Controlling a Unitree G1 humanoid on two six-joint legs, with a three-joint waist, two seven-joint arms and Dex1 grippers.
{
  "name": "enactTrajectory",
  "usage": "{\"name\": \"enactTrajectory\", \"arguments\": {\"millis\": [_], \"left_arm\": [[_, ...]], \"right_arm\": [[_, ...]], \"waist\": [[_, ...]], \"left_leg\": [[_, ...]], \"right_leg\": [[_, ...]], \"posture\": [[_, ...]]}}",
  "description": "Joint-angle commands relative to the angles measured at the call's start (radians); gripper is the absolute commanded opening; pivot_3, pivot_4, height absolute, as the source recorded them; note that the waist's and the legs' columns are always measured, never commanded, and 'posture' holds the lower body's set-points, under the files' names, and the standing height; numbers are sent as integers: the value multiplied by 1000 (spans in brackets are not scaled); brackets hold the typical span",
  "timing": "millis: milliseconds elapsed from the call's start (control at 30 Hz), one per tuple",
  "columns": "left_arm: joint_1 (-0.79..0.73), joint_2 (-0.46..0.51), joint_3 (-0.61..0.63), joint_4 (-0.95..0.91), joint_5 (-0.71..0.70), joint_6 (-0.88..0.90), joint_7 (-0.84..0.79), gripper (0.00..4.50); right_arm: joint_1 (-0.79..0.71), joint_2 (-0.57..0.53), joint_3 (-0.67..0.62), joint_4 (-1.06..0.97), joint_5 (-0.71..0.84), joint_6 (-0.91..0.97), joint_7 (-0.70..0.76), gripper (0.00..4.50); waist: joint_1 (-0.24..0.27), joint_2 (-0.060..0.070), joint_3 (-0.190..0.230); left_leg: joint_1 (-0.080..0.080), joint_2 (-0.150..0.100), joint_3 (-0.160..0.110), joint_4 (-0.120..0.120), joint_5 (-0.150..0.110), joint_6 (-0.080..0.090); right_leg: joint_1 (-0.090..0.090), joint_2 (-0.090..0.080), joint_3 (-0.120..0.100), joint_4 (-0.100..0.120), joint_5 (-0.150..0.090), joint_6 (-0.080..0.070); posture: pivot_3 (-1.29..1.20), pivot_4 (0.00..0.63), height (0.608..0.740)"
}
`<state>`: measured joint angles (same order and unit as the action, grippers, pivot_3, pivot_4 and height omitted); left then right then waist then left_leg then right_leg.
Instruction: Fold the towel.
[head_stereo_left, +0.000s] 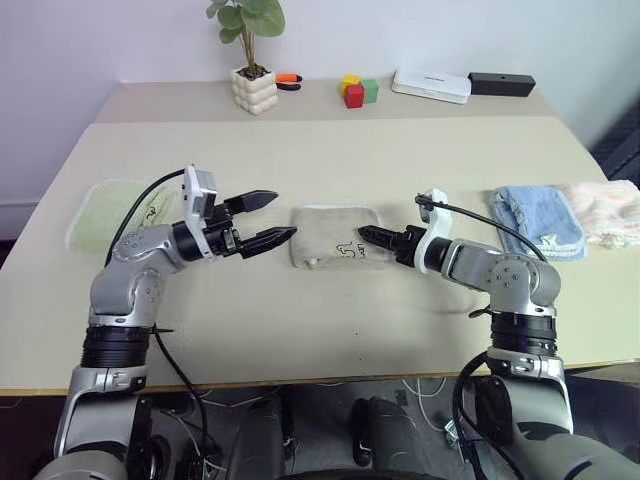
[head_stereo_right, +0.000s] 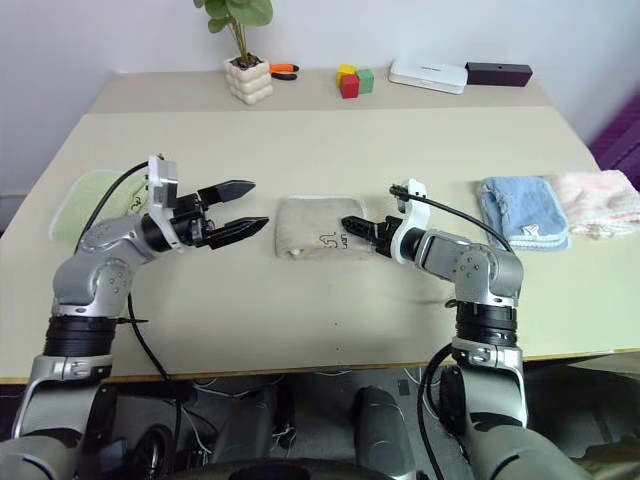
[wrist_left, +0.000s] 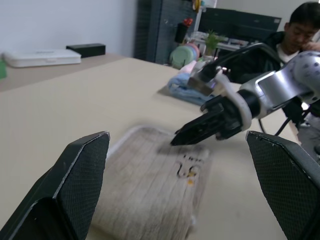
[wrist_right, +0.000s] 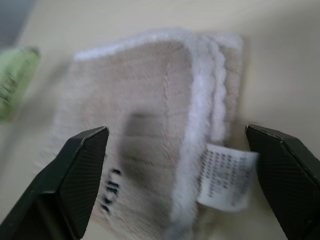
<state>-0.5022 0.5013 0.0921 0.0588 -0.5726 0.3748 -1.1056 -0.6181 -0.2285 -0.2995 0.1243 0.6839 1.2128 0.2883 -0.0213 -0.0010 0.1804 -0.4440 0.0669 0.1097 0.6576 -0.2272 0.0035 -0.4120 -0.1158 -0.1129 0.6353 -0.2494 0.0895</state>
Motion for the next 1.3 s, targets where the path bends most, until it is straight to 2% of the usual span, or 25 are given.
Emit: {"name": "enactTrajectory", "arguments": {"millis": [33, 200, 367, 667, 1033, 1300], "left_arm": [[8, 2, 14, -42, -11, 0, 19, 4500], [17, 3, 19, -51, -14, -2, 40, 4500], [24, -6, 18, -49, -12, -10, 54, 4500], [-42, -61, -7, 62, 17, -76, 34, 4500], [-131, -128, -36, 201, 45, -134, -17, 4500], [-150, -142, -40, 232, 53, -141, -36, 4500]], "right_arm": [[-32, 30, -6, 53, 21, 28, 0, 2657], [-53, 30, -6, 99, 13, 8, 13, 51], [-96, 45, -121, 123, 60, -36, -15, 51], [-168, -15, -510, 61, 246, -263, -249, 51], [-66, -79, -677, -104, 367, -486, -442, 51], [-16, -65, -680, -98, 441, -616, -499, 51]], "waist": [[0, 0, 0], [2, 0, 0], [7, 0, 0], [12, 1, 0], [6, 1, 0], [7, 1, 1]], "left_leg": [[0, 0, 0, -1, 0, 0], [0, -1, 2, -3, 0, 0], [0, -1, 3, -3, 1, -1], [-1, -1, 3, -4, 1, -1], [0, -2, 4, -9, 2, -3], [0, -2, 4, -8, 3, -3]], "right_leg": [[-1, 0, 0, 0, 0, 0], [-1, 0, 1, 0, 0, 0], [-1, 0, 1, 0, 0, 0], [-2, 0, 0, -1, 0, 0], [-3, 0, 1, -1, 0, 0], [-3, 0, 2, -1, 0, 0]], "posture": [[0, 150, 740], [0, 150, 740], [0, 150, 740], [0, 150, 740], [0, 150, 740], [0, 150, 740]]}}
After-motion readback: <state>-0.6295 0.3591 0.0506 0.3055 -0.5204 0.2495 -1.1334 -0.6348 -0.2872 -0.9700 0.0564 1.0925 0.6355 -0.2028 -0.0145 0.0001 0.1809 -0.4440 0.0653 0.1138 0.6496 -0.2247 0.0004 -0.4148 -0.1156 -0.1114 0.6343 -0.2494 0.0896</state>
